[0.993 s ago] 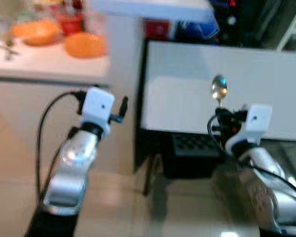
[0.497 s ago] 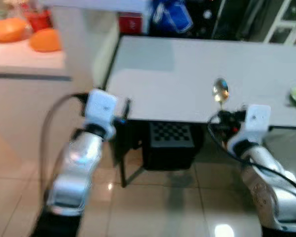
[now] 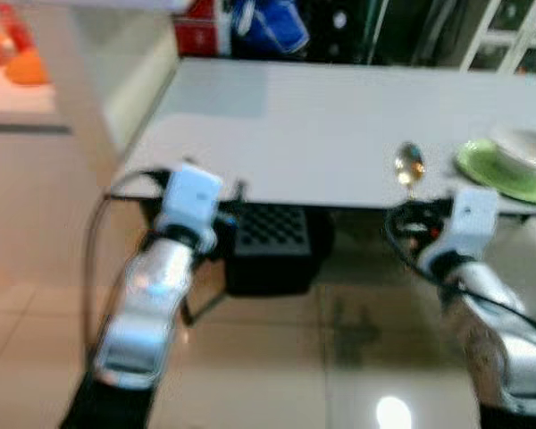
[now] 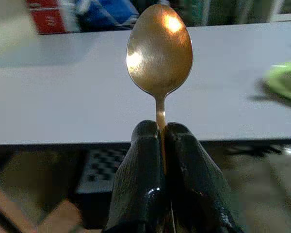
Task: Setting the table
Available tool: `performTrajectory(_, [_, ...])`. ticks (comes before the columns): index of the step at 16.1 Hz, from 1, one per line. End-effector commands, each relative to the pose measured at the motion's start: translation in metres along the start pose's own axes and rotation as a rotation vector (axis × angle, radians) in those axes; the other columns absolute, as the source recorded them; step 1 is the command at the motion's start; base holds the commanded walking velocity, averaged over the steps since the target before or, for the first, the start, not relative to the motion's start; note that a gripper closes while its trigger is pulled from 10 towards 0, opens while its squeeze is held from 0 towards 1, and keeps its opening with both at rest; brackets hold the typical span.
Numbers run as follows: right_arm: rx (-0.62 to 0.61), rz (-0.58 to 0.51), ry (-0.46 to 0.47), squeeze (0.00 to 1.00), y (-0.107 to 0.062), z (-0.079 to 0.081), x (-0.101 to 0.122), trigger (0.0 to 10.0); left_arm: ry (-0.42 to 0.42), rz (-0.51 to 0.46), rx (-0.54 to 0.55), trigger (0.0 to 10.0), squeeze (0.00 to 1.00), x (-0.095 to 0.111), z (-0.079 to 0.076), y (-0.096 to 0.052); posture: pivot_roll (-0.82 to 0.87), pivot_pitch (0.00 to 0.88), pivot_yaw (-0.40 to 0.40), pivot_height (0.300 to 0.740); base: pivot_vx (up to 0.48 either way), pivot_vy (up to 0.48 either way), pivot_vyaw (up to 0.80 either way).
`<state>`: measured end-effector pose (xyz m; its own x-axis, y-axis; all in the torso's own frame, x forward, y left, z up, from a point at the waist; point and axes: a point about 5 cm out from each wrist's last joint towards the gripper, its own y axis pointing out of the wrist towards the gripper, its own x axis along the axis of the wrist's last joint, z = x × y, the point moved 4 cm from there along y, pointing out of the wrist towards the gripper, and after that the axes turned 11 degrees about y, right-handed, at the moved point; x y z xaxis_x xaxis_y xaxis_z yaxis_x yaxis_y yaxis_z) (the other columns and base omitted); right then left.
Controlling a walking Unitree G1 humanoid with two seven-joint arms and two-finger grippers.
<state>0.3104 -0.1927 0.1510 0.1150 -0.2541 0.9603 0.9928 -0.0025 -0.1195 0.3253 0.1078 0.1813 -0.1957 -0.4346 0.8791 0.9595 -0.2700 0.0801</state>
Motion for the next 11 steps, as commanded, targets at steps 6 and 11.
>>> performTrajectory(6, [-0.005,-0.005,-0.014,0.0,0.004,-0.002,0.007,10.0,0.004,-0.015,0.041,10.0,0.0,0.003,0.01,0.001,-0.02,0.0,-0.022,0.74,0.0,-0.383,0.0])
performTrajectory(11, [-0.003,-0.025,-0.028,0.0,0.006,-0.007,0.016,10.0,-0.027,-0.027,0.034,10.0,0.0,0.008,0.01,0.003,-0.02,0.0,-0.024,0.74,0.0,0.0,0.0])
